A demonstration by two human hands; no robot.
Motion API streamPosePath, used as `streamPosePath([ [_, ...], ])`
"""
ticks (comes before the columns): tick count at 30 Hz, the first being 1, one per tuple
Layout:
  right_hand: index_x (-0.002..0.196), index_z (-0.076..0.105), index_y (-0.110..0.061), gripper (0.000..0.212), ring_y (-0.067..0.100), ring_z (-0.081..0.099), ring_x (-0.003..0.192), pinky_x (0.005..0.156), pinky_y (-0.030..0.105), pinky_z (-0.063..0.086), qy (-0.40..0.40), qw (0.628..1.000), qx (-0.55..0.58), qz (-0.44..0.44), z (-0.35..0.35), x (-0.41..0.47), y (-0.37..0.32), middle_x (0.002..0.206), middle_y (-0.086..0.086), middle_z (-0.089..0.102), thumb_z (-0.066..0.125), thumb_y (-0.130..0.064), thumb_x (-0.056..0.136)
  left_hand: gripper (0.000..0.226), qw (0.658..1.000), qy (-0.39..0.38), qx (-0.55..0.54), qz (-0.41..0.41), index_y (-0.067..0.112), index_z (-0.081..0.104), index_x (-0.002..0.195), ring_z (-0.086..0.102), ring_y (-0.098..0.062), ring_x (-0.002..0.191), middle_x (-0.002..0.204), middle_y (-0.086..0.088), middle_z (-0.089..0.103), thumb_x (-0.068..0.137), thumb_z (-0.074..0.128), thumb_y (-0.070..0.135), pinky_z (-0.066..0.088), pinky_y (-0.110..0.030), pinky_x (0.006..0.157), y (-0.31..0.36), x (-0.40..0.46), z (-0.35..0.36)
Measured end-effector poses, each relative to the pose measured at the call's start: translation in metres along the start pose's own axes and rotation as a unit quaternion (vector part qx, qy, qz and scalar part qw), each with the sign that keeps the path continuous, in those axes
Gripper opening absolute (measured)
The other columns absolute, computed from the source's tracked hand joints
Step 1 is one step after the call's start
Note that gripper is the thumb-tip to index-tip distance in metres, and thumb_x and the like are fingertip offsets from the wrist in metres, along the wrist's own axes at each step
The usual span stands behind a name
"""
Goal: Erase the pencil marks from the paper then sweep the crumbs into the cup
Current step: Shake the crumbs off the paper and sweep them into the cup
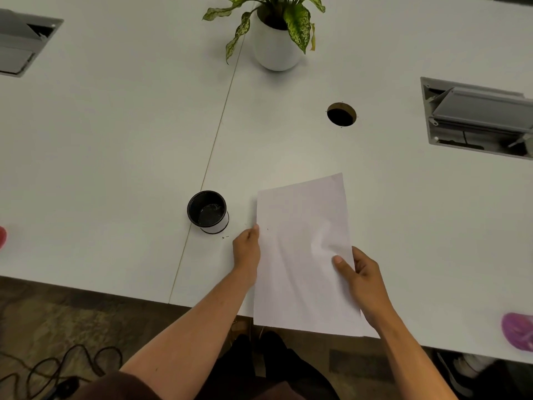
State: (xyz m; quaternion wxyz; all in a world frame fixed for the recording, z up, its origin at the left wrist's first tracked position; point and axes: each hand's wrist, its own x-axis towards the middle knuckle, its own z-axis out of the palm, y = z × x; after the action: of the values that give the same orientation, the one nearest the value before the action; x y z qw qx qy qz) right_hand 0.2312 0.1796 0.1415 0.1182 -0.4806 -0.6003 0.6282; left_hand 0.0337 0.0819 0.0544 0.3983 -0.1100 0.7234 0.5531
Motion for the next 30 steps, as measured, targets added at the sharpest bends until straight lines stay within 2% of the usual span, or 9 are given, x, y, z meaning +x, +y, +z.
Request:
streamPosePath([
  [3, 0.108, 0.063, -0.03, 0.016, 0.007, 0.068, 0.086, 0.069, 0.021, 0.054, 0.005, 1.0, -0.001, 0.001, -0.004, 0.004, 0.001, 0.099, -0.014, 0.071, 0.055, -0.026, 0.094, 0.045, 0.998, -0.019, -0.037, -0.037, 0.013, 0.06, 0.084, 0.054, -0.021, 0.079, 0.083, -0.008, 0.058, 0.106, 0.044, 0.049, 0.047, -0.032, 0.073, 0.004, -0.002, 0.001],
  [5, 0.111, 0.062, -0.028, 0.018, 0.008, 0.068, 0.087, 0.072, 0.023, 0.055, 0.004, 1.0, -0.006, 0.005, -0.005, 0.006, 0.002, 0.101, -0.012, 0.071, 0.055, -0.027, 0.094, 0.045, 0.998, -0.052, -0.015, -0.029, 0.013, 0.059, 0.087, 0.054, -0.02, 0.081, 0.085, -0.006, 0.057, 0.1, 0.052, 0.055, 0.045, -0.03, 0.071, 0.004, -0.002, 0.0],
  [8, 0.113, 0.063, -0.025, 0.02, 0.012, 0.069, 0.09, 0.078, 0.032, 0.056, -0.01, 1.0, -0.013, 0.013, -0.004, 0.008, 0.006, 0.103, -0.009, 0.071, 0.055, -0.027, 0.095, 0.035, 0.997, -0.065, 0.033, 0.007, 0.011, 0.063, 0.098, 0.063, -0.015, 0.084, 0.096, 0.0, 0.068, 0.092, 0.072, 0.045, 0.051, -0.025, 0.072, 0.006, -0.002, 0.001],
  [10, 0.114, 0.062, -0.025, 0.021, 0.012, 0.069, 0.09, 0.078, 0.032, 0.056, -0.02, 1.0, -0.018, 0.015, -0.004, 0.008, 0.007, 0.103, -0.008, 0.071, 0.055, -0.027, 0.094, 0.031, 0.998, -0.044, 0.03, 0.017, 0.011, 0.065, 0.102, 0.065, -0.013, 0.083, 0.097, 0.0, 0.07, 0.09, 0.075, 0.038, 0.052, -0.025, 0.069, 0.006, -0.001, 0.003],
  [14, 0.112, 0.062, -0.028, 0.02, 0.006, 0.067, 0.088, 0.075, 0.025, 0.053, -0.019, 0.999, -0.038, 0.007, -0.005, 0.008, 0.006, 0.104, -0.012, 0.069, 0.056, -0.028, 0.094, 0.031, 1.0, -0.002, 0.016, 0.007, 0.012, 0.057, 0.086, 0.046, -0.015, 0.073, 0.08, -0.001, 0.052, 0.104, 0.054, 0.037, 0.038, -0.025, 0.062, 0.003, 0.004, 0.006],
  [19, 0.111, 0.061, -0.031, 0.018, 0.008, 0.067, 0.091, 0.078, 0.029, 0.054, -0.01, 0.999, -0.046, 0.014, -0.008, 0.013, 0.009, 0.105, -0.013, 0.069, 0.054, -0.031, 0.094, 0.056, 0.997, -0.026, -0.048, -0.056, 0.015, 0.067, 0.09, 0.063, -0.017, 0.073, 0.086, -0.003, 0.07, 0.108, 0.03, 0.053, 0.05, -0.028, 0.065, 0.006, -0.005, 0.001],
  [22, 0.115, 0.06, -0.026, 0.022, 0.012, 0.066, 0.093, 0.081, 0.034, 0.055, -0.004, 0.999, -0.048, 0.015, -0.008, 0.019, 0.012, 0.108, -0.008, 0.068, 0.055, -0.031, 0.094, 0.051, 0.993, -0.079, -0.025, -0.081, 0.02, 0.07, 0.095, 0.067, -0.015, 0.076, 0.085, 0.001, 0.073, 0.104, 0.038, 0.058, 0.054, -0.03, 0.071, 0.004, -0.006, -0.002],
  [26, 0.117, 0.057, -0.024, 0.024, 0.014, 0.065, 0.095, 0.081, 0.035, 0.055, 0.016, 0.999, -0.035, 0.011, -0.009, 0.029, 0.016, 0.11, -0.007, 0.066, 0.054, -0.031, 0.094, 0.015, 0.989, -0.135, 0.05, -0.041, 0.022, 0.065, 0.11, 0.066, -0.017, 0.089, 0.106, -0.003, 0.074, 0.099, 0.065, 0.032, 0.052, -0.039, 0.084, -0.007, 0.001, -0.012],
  [30, 0.112, 0.058, -0.021, 0.019, 0.016, 0.066, 0.092, 0.08, 0.035, 0.055, 0.043, 0.999, -0.003, 0.023, -0.008, 0.046, 0.021, 0.107, -0.003, 0.067, 0.057, -0.026, 0.094, 0.027, 0.988, -0.143, 0.051, 0.018, 0.021, 0.06, 0.121, 0.07, -0.01, 0.089, 0.103, 0.001, 0.074, 0.097, 0.065, 0.008, 0.057, -0.031, 0.083, 0.002, 0.007, -0.012],
])
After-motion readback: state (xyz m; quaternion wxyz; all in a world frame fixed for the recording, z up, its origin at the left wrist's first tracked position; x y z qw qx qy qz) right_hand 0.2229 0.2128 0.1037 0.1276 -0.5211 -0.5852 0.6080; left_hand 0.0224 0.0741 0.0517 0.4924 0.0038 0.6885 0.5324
